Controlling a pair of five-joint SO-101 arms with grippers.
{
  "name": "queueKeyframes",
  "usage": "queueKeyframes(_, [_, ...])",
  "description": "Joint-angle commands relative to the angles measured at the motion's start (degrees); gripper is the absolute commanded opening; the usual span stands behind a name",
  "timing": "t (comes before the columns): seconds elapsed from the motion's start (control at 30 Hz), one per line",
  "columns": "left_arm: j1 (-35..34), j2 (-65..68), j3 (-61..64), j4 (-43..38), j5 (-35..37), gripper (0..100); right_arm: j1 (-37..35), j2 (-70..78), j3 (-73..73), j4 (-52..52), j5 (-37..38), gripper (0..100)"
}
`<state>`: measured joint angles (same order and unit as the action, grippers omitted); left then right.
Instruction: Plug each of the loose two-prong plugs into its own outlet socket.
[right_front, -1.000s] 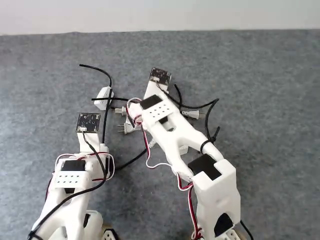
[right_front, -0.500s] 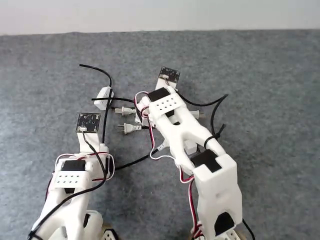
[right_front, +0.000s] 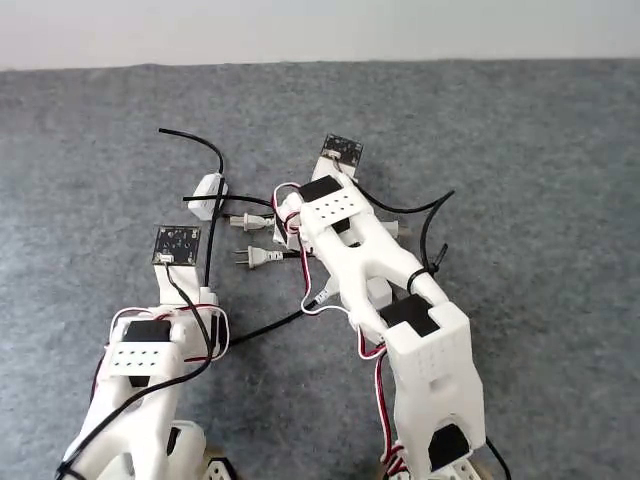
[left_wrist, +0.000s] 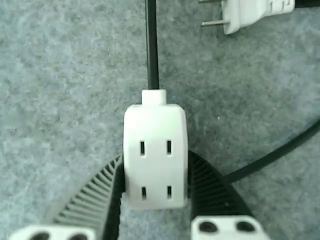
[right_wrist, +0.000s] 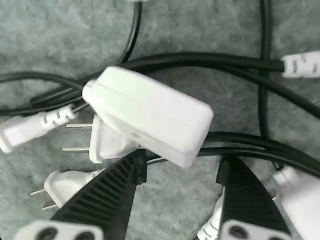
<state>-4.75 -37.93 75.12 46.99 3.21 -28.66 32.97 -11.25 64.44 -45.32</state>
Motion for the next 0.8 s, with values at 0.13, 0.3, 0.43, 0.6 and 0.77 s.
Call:
queueKeyframes(0.13, [0.26, 0.18, -1.63, 0.53, -0.53, 2, 4.09, -0.48, -3.6, -3.47, 1.23, 8.3])
queueKeyframes(0.3, [0.26, 0.18, -1.54, 0.53, -0.53, 2, 4.09, -0.4, -3.43, -3.65, 4.92, 3.2])
queueKeyframes(0.43, [0.26, 0.18, -1.54, 0.53, -0.53, 2, 4.18, -0.4, -3.34, -3.38, 5.27, 2.5])
queueKeyframes(0.6, [1.05, 0.18, -1.45, 0.53, -0.53, 2, 3.91, -1.19, -3.69, -0.04, 8.79, 0.8])
queueKeyframes(0.77, [2.11, 0.18, -1.36, 0.53, -0.62, 2, 3.91, -4.26, -4.22, 4.79, 9.67, 0.8])
